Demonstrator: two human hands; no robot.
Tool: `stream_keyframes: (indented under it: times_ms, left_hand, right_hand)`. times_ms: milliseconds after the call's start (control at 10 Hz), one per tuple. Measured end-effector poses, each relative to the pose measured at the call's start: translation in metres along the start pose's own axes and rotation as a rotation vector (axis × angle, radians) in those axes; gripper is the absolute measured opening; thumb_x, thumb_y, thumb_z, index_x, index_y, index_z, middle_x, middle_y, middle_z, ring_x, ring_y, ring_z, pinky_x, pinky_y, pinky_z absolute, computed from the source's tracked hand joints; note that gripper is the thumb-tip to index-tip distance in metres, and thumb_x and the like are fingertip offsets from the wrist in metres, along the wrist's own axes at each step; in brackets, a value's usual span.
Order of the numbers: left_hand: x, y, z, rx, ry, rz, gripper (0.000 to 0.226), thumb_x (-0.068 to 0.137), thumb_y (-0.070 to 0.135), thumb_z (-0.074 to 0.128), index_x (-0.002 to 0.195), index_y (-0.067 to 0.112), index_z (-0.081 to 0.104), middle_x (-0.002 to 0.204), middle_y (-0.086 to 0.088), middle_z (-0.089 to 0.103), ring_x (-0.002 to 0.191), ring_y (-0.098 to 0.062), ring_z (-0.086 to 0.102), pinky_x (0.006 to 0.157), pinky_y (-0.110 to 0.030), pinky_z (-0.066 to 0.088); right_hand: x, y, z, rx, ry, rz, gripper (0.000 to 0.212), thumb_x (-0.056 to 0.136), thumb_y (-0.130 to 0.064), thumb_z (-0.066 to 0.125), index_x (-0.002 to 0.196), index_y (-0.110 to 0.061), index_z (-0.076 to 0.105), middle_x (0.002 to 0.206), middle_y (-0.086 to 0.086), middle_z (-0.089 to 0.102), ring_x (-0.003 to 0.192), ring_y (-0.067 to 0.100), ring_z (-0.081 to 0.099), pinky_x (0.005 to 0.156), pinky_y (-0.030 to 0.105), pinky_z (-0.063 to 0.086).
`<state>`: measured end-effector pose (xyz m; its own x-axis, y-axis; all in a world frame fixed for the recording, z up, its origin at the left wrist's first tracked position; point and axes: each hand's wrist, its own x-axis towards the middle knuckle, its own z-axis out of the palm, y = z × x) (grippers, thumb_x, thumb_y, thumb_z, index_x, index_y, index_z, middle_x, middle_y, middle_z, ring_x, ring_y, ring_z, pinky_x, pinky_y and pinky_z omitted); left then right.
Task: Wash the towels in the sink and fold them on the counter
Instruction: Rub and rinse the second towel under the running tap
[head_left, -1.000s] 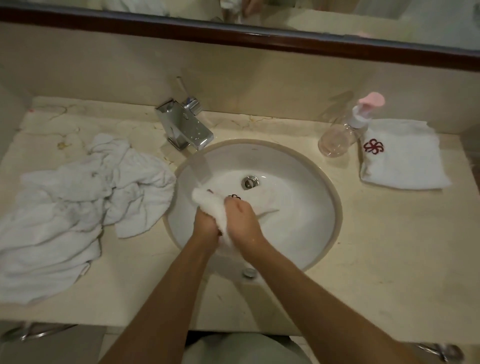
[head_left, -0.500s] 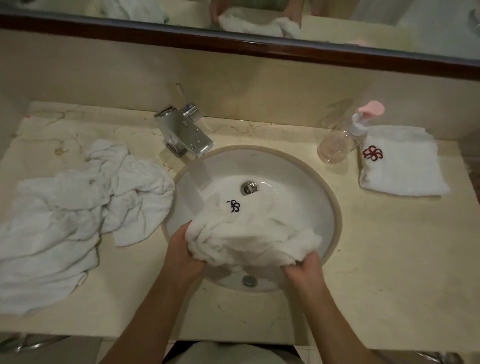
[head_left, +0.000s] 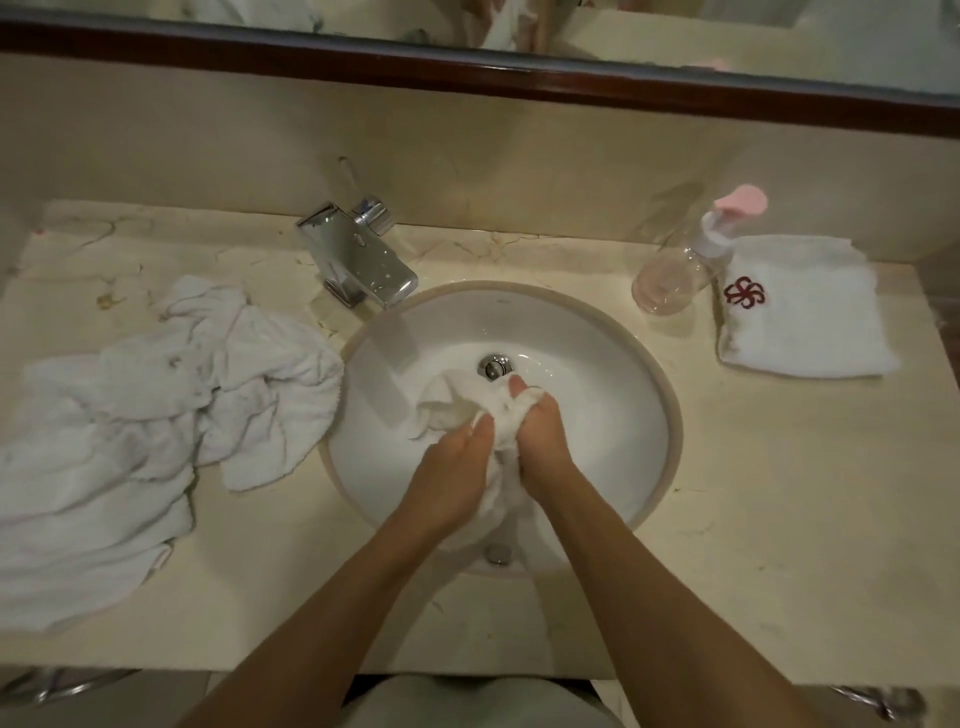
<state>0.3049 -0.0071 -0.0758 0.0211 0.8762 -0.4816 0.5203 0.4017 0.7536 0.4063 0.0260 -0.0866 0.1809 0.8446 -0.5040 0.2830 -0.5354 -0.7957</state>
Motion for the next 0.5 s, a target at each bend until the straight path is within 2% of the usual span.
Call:
stream_keyframes:
  times_ms: [100, 200, 300, 400, 500]
  left_hand:
    - [0.036, -0.006, -0.021, -0.074, 0.092, -0.144, 0.038, 0.108, 0.031, 0.03, 0.108, 0.012, 0.063, 0.106, -0.005, 0.065, 0.103, -0.021, 0.058, 0.082, -0.025, 0.036]
    - [0.027, 0.009, -0.018, 0.011, 0.007, -0.112, 0.043, 0.107, 0.036, 0.027, 0.093, 0.012, 0.061, 0.087, -0.008, 0.065, 0.09, -0.025, 0.059, 0.075, -0.029, 0.039]
    - [0.003, 0.017, -0.007, -0.015, 0.016, 0.015, 0.058, 0.103, 0.043, 0.023, 0.113, 0.005, 0.065, 0.109, -0.012, 0.066, 0.104, -0.026, 0.06, 0.088, -0.033, 0.043]
    - [0.023, 0.008, -0.021, -0.293, 0.07, -0.191, 0.053, 0.101, 0.046, 0.037, 0.128, 0.007, 0.061, 0.125, -0.011, 0.064, 0.112, -0.028, 0.06, 0.086, -0.029, 0.043]
    - [0.013, 0.02, -0.026, -0.413, 0.011, -0.209, 0.052, 0.107, 0.038, 0.033, 0.127, -0.004, 0.056, 0.119, -0.02, 0.063, 0.108, -0.036, 0.061, 0.08, -0.035, 0.052]
  right_hand:
    - [-0.025, -0.01, 0.015, 0.002, -0.161, -0.085, 0.027, 0.102, -0.03, 0.044, 0.08, -0.019, 0.056, 0.085, 0.004, 0.058, 0.083, 0.016, 0.054, 0.08, 0.031, 0.042]
    - [-0.009, -0.006, 0.015, 0.063, 0.064, -0.003, 0.029, 0.105, -0.025, 0.04, 0.088, -0.011, 0.059, 0.089, 0.01, 0.062, 0.089, 0.027, 0.058, 0.077, 0.035, 0.039]
    - [0.026, -0.008, 0.004, 0.02, 0.036, 0.181, 0.026, 0.105, -0.026, 0.04, 0.093, -0.014, 0.059, 0.103, 0.017, 0.065, 0.099, 0.035, 0.063, 0.087, 0.04, 0.053]
    - [0.004, -0.01, 0.014, -0.118, -0.065, -0.062, 0.033, 0.103, -0.021, 0.044, 0.071, -0.02, 0.05, 0.077, 0.002, 0.058, 0.081, 0.023, 0.056, 0.075, 0.035, 0.043]
    - [0.003, -0.003, 0.017, -0.153, -0.062, -0.047, 0.038, 0.103, -0.018, 0.042, 0.065, -0.022, 0.044, 0.068, -0.005, 0.048, 0.071, 0.017, 0.045, 0.07, 0.033, 0.034]
